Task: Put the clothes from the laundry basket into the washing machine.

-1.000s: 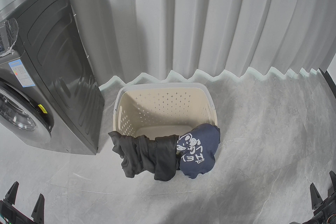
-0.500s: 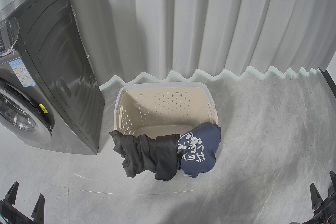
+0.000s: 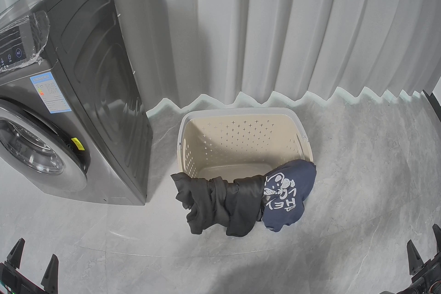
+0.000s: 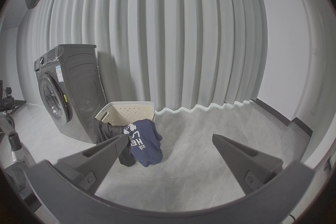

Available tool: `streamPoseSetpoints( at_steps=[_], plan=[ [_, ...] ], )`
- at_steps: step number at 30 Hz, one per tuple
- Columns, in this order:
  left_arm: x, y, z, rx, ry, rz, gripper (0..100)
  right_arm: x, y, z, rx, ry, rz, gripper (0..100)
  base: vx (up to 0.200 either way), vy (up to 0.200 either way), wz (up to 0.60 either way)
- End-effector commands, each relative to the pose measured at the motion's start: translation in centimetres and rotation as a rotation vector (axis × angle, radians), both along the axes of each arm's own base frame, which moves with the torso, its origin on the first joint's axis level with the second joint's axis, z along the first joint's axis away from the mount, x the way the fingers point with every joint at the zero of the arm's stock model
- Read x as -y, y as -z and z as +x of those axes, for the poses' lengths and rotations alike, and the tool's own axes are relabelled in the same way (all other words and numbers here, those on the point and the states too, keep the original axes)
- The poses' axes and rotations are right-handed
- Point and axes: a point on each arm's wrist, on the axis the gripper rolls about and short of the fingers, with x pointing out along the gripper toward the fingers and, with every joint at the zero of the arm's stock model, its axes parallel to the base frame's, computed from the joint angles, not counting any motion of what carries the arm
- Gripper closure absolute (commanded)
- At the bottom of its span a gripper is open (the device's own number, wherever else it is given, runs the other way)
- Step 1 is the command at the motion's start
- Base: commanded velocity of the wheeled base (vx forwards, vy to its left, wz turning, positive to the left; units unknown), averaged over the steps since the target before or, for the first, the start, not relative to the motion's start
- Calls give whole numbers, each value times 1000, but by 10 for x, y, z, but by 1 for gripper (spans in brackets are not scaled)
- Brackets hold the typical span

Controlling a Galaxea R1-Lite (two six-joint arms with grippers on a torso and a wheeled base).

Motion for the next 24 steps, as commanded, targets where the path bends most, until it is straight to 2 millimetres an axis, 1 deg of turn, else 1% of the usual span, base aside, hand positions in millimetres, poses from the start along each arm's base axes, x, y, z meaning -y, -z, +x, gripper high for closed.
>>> streamPoseSetpoints(
  at_steps=[1, 24],
  plan=[
    [0, 5, 0, -6, -1, -1, 0, 0, 2, 0, 0, 0, 0, 0, 0, 200, 0],
    [0, 5, 0, -6, -2, -1, 0, 0, 2, 0, 0, -1, 0, 0, 0, 200, 0]
  ],
)
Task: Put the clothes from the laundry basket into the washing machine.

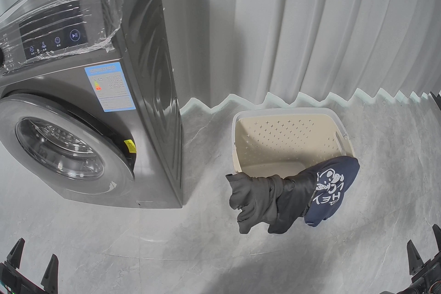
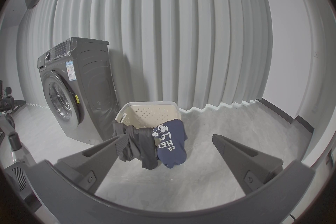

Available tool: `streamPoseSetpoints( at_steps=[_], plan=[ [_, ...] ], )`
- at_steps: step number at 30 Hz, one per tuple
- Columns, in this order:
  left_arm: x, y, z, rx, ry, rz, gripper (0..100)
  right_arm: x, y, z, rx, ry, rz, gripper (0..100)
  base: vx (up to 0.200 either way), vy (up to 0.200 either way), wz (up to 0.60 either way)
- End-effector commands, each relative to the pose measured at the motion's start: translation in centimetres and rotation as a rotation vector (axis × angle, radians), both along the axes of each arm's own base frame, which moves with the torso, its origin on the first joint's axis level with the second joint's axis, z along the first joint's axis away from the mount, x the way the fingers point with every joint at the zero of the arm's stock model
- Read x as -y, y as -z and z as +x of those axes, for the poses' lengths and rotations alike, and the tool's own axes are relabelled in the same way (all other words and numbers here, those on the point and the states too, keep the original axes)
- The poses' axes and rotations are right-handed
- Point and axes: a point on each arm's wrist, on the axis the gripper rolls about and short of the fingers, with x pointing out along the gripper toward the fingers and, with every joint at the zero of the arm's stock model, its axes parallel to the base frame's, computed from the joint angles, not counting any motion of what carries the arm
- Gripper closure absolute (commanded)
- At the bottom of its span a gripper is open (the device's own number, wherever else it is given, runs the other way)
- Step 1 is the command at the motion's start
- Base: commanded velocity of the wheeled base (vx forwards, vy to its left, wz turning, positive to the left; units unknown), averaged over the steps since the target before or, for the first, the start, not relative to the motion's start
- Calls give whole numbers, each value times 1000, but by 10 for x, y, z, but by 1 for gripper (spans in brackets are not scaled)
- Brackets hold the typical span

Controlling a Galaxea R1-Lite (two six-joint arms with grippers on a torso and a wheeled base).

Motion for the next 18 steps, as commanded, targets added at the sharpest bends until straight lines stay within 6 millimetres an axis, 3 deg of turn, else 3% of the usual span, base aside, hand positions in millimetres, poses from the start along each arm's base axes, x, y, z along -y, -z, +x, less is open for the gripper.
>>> streamPoseSetpoints(
  at_steps=[1, 16, 18],
  plan=[
    [0, 5, 0, -5, 0, 0, 0, 0, 2, 0, 1, -1, 0, 0, 0, 200, 0],
    [0, 5, 0, -5, -1, 0, 0, 0, 2, 0, 1, -1, 0, 0, 0, 200, 0],
    [0, 5, 0, -5, -1, 0, 0, 0, 2, 0, 1, -1, 0, 0, 0, 0, 0]
  ],
)
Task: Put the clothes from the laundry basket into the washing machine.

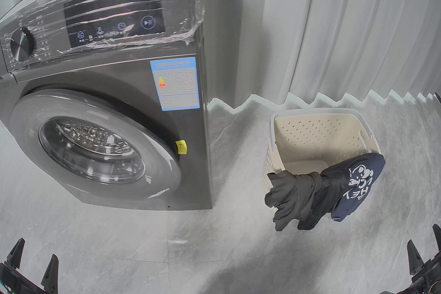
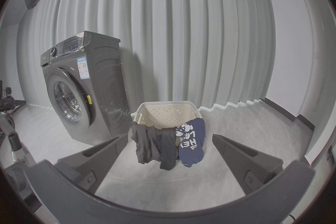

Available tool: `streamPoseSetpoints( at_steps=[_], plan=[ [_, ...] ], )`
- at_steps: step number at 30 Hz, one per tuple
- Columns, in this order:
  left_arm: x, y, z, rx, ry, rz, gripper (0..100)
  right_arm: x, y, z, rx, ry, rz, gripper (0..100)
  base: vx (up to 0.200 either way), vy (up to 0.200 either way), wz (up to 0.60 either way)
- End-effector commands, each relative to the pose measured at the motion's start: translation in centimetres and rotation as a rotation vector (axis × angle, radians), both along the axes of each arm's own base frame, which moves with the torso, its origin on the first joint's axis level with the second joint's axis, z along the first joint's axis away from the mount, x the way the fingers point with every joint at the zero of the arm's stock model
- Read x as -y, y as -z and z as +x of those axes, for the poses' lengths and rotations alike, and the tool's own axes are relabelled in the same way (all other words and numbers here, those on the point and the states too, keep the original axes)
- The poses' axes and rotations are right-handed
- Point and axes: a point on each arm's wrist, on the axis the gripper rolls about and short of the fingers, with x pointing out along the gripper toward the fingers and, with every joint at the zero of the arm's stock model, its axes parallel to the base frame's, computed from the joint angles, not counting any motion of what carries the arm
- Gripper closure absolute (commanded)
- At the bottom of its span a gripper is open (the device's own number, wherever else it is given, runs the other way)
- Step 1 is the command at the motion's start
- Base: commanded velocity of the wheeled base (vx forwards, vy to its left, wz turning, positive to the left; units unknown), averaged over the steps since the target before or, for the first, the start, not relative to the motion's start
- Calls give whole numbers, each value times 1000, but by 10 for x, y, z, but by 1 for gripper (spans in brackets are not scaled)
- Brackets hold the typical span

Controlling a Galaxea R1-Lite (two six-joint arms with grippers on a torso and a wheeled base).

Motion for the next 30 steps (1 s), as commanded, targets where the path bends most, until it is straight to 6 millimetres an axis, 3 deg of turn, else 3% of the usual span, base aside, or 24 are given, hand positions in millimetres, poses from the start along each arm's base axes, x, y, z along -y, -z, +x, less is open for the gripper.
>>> streamPoseSetpoints(
  at_steps=[1, 7, 16, 30],
  plan=[
    [0, 5, 0, -5, 0, 0, 0, 0, 2, 0, -1, 0, 0, 0, 0, 0, 0],
    [0, 5, 0, -5, 3, 0, 0, 0, 2, 0, -1, 0, 0, 0, 0, 0, 0],
    [0, 5, 0, -5, 3, 0, 0, 0, 2, 0, -1, -1, 0, 0, -200, 0, 0],
    [0, 4, 0, -3, 4, 0, 0, 0, 2, 0, -1, 0, 0, 0, 0, 29, 0]
  ],
)
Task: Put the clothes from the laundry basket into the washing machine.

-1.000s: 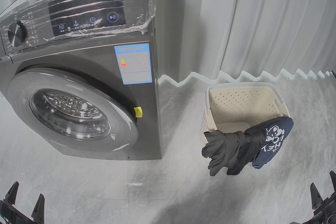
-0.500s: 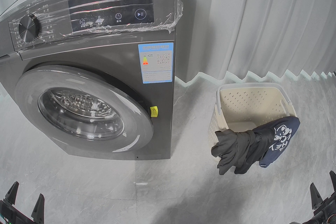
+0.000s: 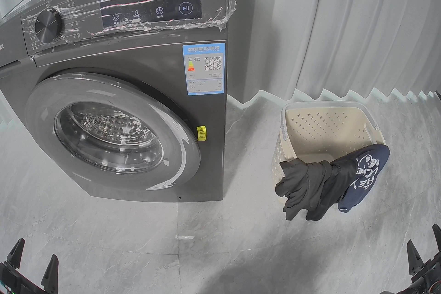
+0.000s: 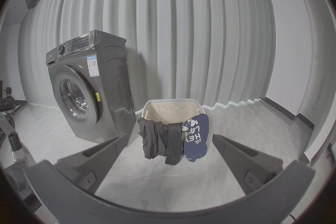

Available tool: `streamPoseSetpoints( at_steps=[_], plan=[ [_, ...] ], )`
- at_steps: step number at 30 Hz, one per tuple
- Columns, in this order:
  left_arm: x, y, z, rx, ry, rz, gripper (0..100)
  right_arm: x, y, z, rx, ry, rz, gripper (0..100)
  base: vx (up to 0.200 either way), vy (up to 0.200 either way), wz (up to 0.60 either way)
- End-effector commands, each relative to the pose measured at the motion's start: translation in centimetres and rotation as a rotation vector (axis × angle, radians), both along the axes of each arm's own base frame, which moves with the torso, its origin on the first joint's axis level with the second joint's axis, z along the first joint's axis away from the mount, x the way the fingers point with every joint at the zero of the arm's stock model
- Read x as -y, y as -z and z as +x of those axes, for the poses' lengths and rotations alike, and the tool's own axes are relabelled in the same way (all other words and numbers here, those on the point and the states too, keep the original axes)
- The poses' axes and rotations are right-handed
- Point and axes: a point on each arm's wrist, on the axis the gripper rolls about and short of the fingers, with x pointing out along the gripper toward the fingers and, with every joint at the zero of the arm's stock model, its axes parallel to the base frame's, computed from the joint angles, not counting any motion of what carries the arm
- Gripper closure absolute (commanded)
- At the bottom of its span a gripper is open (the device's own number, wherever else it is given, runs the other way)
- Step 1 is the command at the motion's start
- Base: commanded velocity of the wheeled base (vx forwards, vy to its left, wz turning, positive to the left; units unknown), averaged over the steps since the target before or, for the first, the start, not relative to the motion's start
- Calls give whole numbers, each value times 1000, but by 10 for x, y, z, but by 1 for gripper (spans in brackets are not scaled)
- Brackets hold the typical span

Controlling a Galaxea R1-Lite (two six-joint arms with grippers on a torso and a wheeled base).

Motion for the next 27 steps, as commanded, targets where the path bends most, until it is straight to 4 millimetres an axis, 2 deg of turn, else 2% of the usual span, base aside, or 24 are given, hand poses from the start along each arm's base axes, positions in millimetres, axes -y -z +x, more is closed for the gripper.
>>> streamPoseSetpoints(
  at_steps=[1, 25, 27],
  plan=[
    [0, 4, 0, -4, -1, 0, 0, 0, 2, 0, 0, 3, 0, 0, 0, 200, 0],
    [0, 4, 0, -4, -1, 0, 0, 0, 2, 0, 0, 3, 0, 0, 0, 200, 0],
    [0, 4, 0, -4, -1, 0, 0, 0, 2, 0, 0, 3, 0, 0, 0, 0, 0]
  ],
)
